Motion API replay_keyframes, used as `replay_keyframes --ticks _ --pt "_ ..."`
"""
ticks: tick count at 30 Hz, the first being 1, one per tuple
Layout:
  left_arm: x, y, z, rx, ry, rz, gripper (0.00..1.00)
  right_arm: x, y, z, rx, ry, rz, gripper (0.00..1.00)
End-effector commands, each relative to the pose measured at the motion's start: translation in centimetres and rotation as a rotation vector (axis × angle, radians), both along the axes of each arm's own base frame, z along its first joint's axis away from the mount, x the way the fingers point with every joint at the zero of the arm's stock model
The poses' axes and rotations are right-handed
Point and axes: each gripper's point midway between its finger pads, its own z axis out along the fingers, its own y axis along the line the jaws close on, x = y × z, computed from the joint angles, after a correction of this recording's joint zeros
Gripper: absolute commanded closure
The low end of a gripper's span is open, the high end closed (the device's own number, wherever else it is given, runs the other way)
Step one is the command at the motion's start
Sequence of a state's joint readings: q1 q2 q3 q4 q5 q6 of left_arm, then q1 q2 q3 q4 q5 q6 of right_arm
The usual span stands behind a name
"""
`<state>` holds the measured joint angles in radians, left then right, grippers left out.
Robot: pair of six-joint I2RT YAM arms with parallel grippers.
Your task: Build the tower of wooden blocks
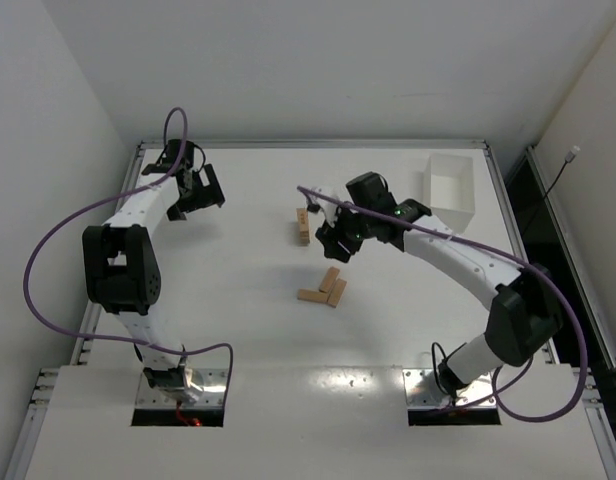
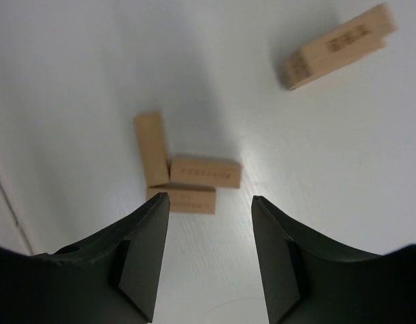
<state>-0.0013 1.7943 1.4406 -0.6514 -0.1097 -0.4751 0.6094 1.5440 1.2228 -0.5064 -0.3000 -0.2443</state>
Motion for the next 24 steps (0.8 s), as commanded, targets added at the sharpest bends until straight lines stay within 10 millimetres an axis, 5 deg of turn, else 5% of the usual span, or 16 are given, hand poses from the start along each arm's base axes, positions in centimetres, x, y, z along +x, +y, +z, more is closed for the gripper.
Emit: replay_keyframes --ticks 1,10,24 --pt "1.3 -1.1 3.3 -0.006 -0.099 -0.075 0.0 -4.5 0.8 -3.3 -0.01 -0.022 0.363 0.52" --pt "1.2 -0.9 4.0 0.016 -0.115 -0.094 0.0 -6.9 4.7 -8.4 -0.119 0.15 0.588 0.53" --pt "1.3 -0.7 3.4 0.023 -0.094 -0.089 0.0 -6.0 4.6 -14.4 -0.329 0.128 0.511 0.5"
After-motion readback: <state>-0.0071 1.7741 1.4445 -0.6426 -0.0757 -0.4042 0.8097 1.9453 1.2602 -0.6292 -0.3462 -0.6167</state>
